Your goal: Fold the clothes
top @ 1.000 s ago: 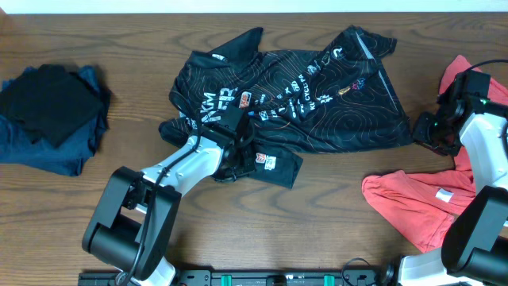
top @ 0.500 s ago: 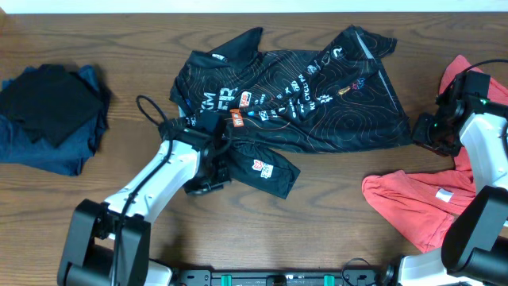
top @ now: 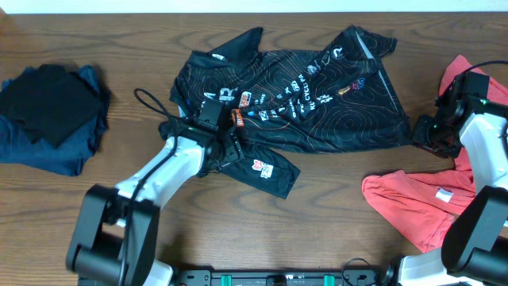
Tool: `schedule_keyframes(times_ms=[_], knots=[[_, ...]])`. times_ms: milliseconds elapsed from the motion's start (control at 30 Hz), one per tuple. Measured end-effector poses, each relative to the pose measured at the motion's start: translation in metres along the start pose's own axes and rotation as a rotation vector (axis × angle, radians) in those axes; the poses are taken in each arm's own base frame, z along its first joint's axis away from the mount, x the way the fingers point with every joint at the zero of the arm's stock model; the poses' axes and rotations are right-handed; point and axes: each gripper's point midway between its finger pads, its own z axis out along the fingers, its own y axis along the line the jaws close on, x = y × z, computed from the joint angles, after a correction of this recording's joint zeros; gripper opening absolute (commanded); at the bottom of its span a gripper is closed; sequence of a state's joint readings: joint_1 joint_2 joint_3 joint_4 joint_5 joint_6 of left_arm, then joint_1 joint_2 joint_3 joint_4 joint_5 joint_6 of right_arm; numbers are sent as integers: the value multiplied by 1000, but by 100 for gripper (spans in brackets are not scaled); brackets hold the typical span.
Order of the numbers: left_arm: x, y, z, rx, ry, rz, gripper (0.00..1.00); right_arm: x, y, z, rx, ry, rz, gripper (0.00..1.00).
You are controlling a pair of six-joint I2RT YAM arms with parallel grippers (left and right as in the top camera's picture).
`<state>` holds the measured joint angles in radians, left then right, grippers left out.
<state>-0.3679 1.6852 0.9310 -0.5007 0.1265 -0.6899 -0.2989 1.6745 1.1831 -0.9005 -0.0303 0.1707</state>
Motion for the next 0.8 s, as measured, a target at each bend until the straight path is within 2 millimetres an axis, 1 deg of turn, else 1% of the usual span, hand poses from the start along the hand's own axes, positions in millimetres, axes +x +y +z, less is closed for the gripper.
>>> schedule_keyframes(times_ms=[67,133,200,300,333,367,400,500,567,700,800], knots=[[0,2,9,-11,8,-12,74,0,0,0,0,0,0,38],[-4,-2,11,2,-7,-21,65,0,0,0,0,-1,0,38],[-8,-4,11,11,-21,-19,59,0,0,0,0,0,0,38],[-11,-7,12,21,-33,-26,38,0,0,0,0,0,0,38],[-11,-7,12,22,-33,-28,27,0,0,0,0,1,0,38],[-11,-7,12,21,-33,-26,19,0,0,0,0,1,0,38],[-10,-7,12,20,-31,-32,7,0,0,0,0,0,0,38],[-8,-4,12,10,-21,-28,6,0,0,0,0,0,0,38],[0,3,12,-19,10,-30,6,0,0,0,0,1,0,38],[30,30,6,-127,133,-36,6,1,0,0,1,3,-1,38],[52,53,-9,-208,225,-30,6,5,-1,0,3,22,-5,38]])
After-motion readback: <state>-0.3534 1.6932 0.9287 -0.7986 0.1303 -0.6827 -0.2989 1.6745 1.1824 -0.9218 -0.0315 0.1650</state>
